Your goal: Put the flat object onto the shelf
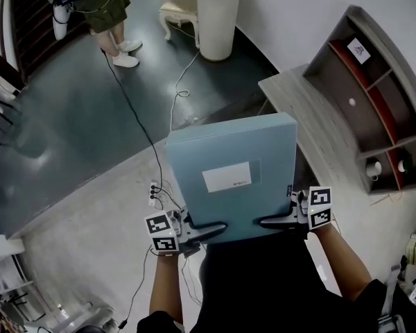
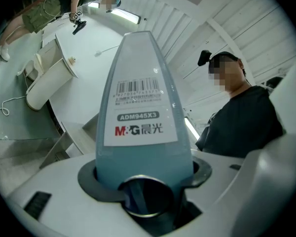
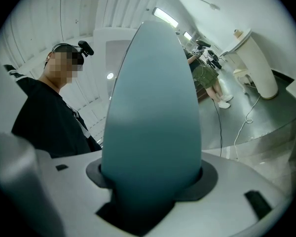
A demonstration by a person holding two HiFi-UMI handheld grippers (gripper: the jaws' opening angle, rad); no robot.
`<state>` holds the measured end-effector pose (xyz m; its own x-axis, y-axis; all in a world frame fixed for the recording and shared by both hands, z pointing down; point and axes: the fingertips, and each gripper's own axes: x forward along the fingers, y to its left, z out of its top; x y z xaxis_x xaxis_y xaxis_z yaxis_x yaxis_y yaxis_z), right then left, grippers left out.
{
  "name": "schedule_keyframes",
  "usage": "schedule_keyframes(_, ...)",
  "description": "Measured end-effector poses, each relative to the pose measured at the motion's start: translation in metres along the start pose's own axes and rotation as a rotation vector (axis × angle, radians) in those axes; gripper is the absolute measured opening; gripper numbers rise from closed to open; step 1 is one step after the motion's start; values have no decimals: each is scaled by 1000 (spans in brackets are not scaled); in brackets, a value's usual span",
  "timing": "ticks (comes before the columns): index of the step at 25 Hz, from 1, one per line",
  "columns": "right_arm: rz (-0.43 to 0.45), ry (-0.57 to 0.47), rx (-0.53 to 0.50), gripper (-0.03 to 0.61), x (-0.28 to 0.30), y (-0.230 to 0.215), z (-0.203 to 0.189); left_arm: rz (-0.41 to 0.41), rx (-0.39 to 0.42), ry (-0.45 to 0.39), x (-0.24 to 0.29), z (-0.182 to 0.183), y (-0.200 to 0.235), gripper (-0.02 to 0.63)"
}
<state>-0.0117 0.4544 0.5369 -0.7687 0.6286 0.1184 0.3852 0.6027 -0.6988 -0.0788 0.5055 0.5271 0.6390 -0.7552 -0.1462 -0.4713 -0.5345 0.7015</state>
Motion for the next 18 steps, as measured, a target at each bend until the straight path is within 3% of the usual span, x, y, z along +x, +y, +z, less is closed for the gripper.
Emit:
schedule_keyframes(10,33,-29,10,278,-23,-41,20,47,-5,14,30,17,37,287)
schedule_keyframes(18,35,-81,26,278,-63,-113,78,58,-20,60,87,71,104,287)
